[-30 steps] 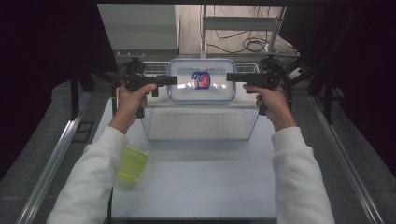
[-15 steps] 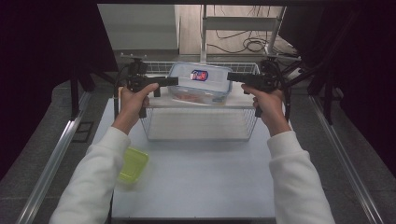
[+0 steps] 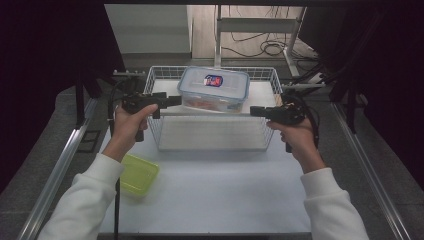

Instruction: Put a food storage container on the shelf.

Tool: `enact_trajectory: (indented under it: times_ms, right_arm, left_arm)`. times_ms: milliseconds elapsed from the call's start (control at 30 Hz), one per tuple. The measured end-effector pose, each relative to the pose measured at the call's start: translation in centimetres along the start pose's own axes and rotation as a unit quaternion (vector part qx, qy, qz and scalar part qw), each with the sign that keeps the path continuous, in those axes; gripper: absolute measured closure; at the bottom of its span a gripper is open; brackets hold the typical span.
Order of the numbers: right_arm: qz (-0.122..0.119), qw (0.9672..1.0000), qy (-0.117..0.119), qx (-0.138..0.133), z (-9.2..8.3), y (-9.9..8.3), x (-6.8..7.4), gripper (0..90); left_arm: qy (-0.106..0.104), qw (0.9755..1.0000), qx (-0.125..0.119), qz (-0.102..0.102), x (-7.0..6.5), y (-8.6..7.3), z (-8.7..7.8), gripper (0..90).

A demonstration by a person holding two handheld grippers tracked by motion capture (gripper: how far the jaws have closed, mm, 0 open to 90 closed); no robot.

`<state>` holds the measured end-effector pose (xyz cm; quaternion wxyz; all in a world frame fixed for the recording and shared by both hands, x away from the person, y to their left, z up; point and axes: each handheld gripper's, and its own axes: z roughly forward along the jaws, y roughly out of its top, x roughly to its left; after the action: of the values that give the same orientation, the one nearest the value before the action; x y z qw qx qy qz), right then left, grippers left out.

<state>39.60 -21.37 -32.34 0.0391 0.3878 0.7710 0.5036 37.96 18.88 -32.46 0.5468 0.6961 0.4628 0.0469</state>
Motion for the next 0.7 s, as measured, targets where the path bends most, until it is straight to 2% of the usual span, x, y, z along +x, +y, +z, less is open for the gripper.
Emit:
enact_trajectory:
  times_ms: [33,100,200,233,367,567,700]
  right_arm:
    - [0.000,1.0000,0.000,0.000,0.0,0.0,0.0,89.2]
    - [-0.022,0.9997,0.002,0.014,1.3,-0.4,1.1,89.2]
    - [-0.030,0.9992,-0.005,0.025,2.3,-0.4,1.4,89.2]
    - [-0.027,0.9993,-0.004,0.026,3.0,-0.3,1.3,89.2]
    - [-0.022,0.9995,-0.009,0.020,3.6,0.1,1.0,89.3]
    - [-0.012,0.9996,-0.024,0.010,3.8,0.6,0.5,89.3]
    - [0.004,0.9994,-0.033,0.000,3.5,1.0,-0.5,89.4]
  left_arm:
    - [-0.001,1.0000,-0.002,0.001,-0.2,-0.2,-0.2,21.1]
    - [-0.006,0.9999,-0.001,0.009,-0.6,-0.5,-0.6,20.9]
    - [-0.009,0.9998,-0.001,0.015,-0.9,-0.8,-0.8,20.8]
    - [-0.009,0.9998,-0.001,0.017,-1.0,-0.9,-0.9,20.8]
    - [-0.014,0.9997,0.000,0.021,-1.3,-1.2,-1.1,20.8]
    - [-0.016,0.9995,0.008,0.024,-1.2,-1.5,-1.0,20.6]
    - [-0.013,0.9995,0.010,0.028,-1.2,-1.7,-0.9,20.3]
